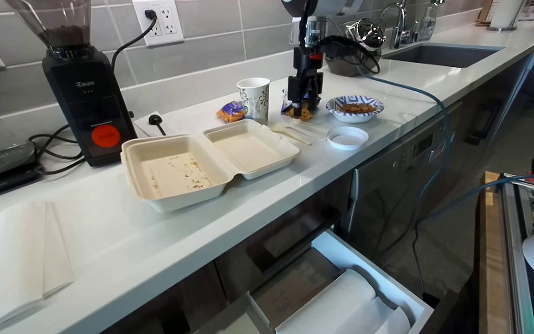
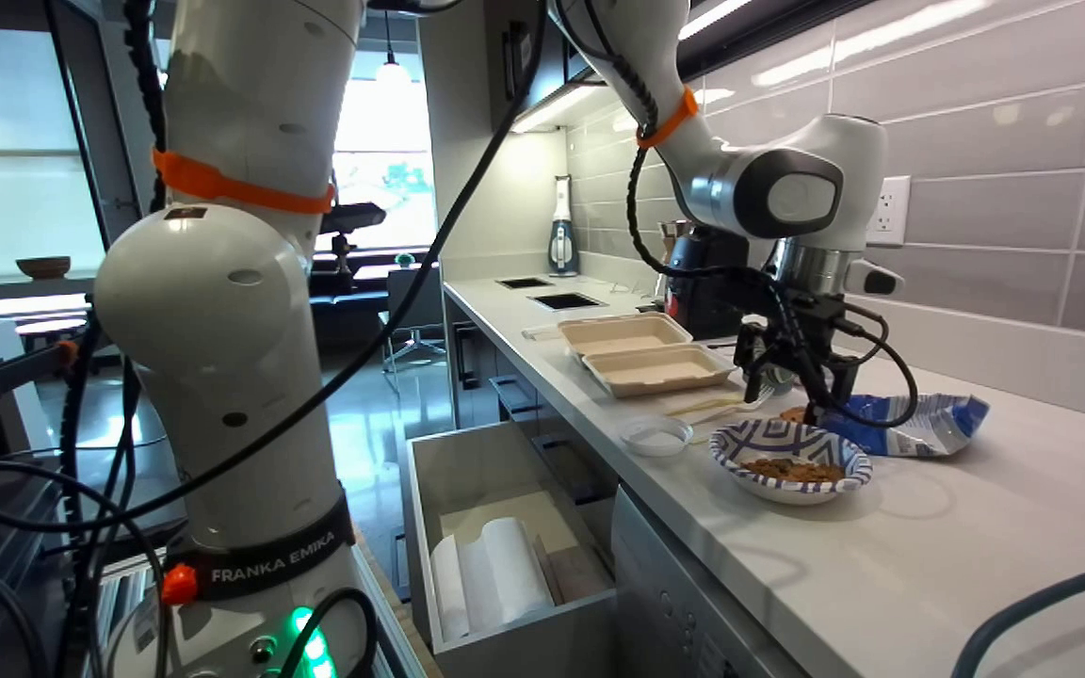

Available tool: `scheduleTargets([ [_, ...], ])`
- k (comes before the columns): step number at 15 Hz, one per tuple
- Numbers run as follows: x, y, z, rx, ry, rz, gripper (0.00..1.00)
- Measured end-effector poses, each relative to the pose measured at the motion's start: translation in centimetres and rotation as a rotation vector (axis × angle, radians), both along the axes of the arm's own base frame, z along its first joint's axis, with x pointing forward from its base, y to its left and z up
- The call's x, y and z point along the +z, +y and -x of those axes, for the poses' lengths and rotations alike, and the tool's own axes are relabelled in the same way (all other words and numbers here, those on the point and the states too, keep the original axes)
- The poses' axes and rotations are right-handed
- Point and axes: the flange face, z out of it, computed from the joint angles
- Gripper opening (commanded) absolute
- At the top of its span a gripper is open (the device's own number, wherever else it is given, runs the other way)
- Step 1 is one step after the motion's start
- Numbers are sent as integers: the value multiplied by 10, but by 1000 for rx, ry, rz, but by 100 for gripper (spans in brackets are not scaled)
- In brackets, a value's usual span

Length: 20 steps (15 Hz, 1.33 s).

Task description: Move the cookie on the counter to the slightly to the left

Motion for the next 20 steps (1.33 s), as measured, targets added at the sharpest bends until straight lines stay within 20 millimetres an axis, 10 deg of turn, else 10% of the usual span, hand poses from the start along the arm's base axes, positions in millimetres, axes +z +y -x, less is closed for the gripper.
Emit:
scheduleTargets([
  [20, -10, 4, -17, 0, 4, 1, 73],
])
